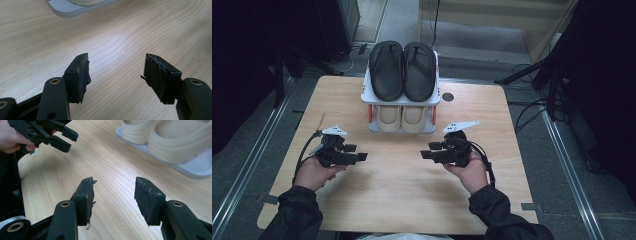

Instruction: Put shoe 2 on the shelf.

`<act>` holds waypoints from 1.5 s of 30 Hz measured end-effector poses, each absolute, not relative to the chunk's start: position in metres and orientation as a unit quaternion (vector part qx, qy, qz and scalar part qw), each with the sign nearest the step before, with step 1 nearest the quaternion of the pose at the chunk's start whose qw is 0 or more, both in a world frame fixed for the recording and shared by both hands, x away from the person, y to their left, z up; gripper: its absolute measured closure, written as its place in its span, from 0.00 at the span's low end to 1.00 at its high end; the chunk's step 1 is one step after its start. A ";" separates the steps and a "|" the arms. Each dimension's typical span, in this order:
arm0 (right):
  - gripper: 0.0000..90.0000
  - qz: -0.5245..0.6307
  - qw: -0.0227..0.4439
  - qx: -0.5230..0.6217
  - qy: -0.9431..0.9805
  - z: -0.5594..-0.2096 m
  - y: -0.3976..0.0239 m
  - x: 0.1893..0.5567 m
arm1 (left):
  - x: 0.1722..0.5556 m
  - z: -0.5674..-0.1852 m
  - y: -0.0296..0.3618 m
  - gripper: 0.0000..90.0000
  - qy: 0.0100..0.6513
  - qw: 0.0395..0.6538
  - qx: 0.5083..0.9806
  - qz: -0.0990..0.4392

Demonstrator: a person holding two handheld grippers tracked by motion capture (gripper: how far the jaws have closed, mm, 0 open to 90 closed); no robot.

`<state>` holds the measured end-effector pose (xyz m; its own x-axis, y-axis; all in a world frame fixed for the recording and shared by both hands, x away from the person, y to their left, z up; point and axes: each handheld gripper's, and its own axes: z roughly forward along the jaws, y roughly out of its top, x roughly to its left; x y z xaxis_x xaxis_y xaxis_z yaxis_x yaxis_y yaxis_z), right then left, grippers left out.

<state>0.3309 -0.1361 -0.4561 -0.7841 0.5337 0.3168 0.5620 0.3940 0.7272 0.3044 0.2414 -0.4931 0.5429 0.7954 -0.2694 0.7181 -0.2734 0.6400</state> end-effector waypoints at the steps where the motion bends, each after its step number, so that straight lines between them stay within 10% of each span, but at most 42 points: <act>1: 0.56 -0.443 0.014 -0.330 -0.834 -0.458 -0.139 0.331 | 0.305 -0.493 0.242 0.42 0.474 0.371 0.797 0.052; 45: 0.54 -0.447 -0.018 -0.388 -0.805 -0.482 -0.181 0.342 | 0.308 -0.497 0.236 0.37 0.475 0.360 0.802 0.032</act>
<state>0.3415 -0.1809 -0.4819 -0.6980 0.6417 0.3179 0.6090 0.2982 0.7350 0.3076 0.2360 -0.4969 0.5467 0.7854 -0.2903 0.7389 -0.2894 0.6085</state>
